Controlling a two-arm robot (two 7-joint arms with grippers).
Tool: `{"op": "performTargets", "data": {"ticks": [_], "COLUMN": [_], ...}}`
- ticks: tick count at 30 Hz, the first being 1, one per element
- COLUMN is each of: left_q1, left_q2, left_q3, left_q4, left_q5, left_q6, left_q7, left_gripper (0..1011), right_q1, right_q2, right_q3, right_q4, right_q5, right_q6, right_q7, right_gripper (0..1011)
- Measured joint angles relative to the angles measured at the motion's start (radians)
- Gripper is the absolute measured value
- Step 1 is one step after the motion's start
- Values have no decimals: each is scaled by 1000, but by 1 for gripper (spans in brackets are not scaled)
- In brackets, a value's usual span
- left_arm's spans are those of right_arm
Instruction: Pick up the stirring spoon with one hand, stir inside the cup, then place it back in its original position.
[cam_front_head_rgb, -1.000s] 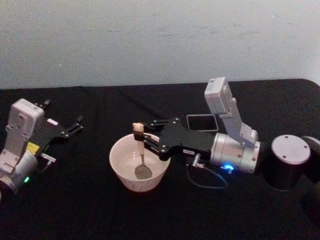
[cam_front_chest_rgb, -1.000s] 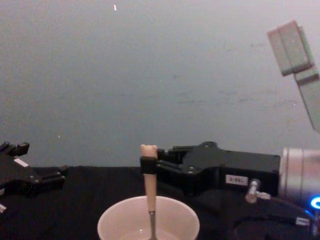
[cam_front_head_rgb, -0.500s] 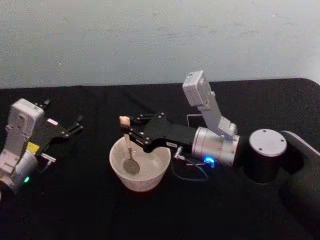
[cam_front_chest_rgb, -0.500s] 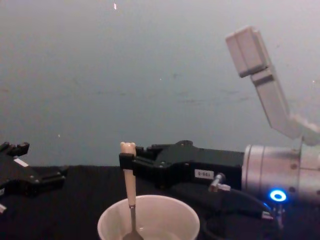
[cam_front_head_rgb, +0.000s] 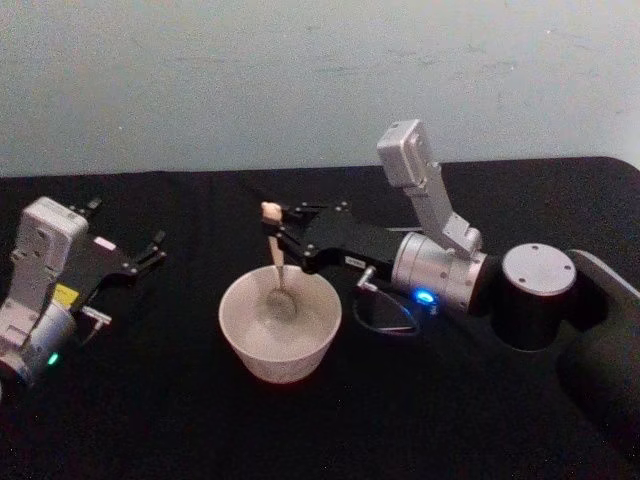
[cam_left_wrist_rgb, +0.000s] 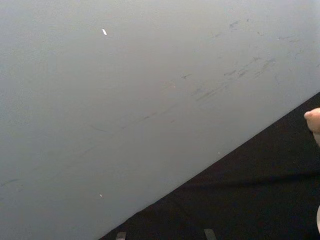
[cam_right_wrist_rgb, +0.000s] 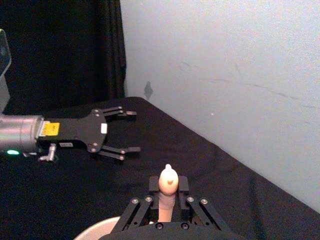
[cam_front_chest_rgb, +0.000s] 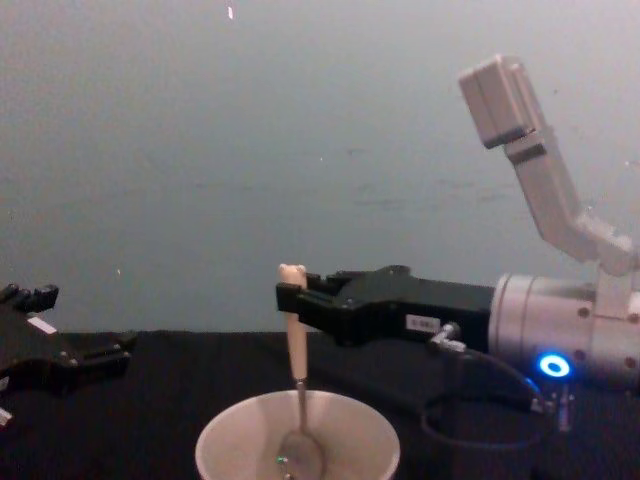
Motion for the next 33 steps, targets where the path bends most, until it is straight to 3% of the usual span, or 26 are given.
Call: {"op": "performTargets", "data": {"ticks": [11,19,24,33], "left_q1": [0,0,0,0], "left_q2": [0,0,0,0], "left_q3": [0,0,0,0], "left_q4": [0,0,0,0], "left_q5": [0,0,0,0], "left_q6": [0,0,0,0], "left_q7": [0,0,0,0], "left_gripper": [1001,1001,1001,1001], "right_q1": [-48,-99,-112,-99], "right_q2": [71,121,122,90], "right_q3": [21,12,-2,-30], "right_q4": [-85,-172,-184,-166], "right_q5": [-4,18,26,35], "right_q6": [0,14,18,17], "right_q7": [28,68,72,80], "right_gripper": [210,210,210,210]}}
